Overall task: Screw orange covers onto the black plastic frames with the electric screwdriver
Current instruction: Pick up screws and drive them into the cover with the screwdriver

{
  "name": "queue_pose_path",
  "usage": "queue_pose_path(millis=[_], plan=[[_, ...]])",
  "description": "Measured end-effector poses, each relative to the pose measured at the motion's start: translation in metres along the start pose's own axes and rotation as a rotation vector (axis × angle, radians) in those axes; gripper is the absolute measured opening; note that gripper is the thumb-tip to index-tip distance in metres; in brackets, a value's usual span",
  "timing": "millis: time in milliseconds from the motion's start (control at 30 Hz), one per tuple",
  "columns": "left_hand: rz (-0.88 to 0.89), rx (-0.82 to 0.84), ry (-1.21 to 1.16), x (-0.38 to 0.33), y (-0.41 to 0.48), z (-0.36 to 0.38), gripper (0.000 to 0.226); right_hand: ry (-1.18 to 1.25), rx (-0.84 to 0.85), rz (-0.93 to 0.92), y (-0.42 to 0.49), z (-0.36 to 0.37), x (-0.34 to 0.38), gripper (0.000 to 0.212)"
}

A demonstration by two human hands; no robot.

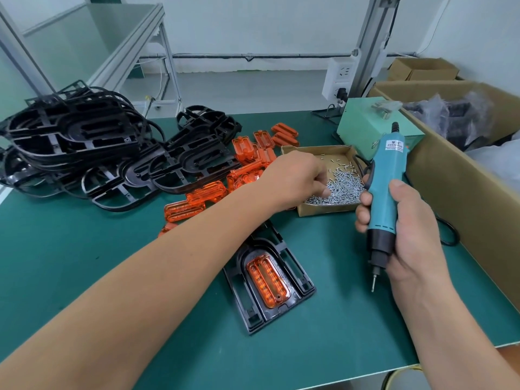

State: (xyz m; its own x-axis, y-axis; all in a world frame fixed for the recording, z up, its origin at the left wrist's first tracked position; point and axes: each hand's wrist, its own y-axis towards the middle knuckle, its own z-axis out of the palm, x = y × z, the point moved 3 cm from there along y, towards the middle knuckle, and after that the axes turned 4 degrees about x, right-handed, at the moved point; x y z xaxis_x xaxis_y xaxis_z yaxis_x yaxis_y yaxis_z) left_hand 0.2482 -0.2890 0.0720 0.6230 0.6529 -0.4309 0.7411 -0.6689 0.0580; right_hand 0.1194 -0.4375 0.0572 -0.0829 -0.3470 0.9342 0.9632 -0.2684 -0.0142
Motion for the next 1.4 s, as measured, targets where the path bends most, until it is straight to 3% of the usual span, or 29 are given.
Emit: queue_pose_path(millis=[133, 367, 533, 733, 900, 1133, 1400], plan=[[0.017, 0.019, 0.02, 0.0, -0.002, -0.002, 0.012, 0.006, -0.015, -0.01, 0.0, 0.0, 0.001, 0.031], [0.005, -0.003, -0.026, -0.002, -0.007, -0.011, 0.021, 0.076, -0.074, -0.008, 0.005, 0.004, 0.006, 0.029], [-0.06, -0.154, -0.329, 0.0, -0.05, -0.035, 0.013, 0.246, -0.079, -0.026, 0.016, 0.023, 0.017, 0.006], [-0.132, -0.255, -0.661, 0.022, -0.128, -0.045, 0.008, 0.459, -0.031, -0.112, 0.025, 0.065, 0.024, 0.011], [-0.167, -0.226, -0.78, 0.027, -0.152, -0.031, 0.007, 0.673, 0.015, -0.214, 0.033, 0.098, 0.019, 0.015], [-0.271, -0.242, -1.379, 0.026, -0.155, -0.015, 0.007, 0.777, 0.036, -0.223, 0.028, 0.093, 0.007, 0.015], [-0.322, -0.233, -1.607, 0.022, -0.155, -0.013, 0.011, 0.809, 0.106, -0.238, 0.024, 0.098, 0.007, 0.011]])
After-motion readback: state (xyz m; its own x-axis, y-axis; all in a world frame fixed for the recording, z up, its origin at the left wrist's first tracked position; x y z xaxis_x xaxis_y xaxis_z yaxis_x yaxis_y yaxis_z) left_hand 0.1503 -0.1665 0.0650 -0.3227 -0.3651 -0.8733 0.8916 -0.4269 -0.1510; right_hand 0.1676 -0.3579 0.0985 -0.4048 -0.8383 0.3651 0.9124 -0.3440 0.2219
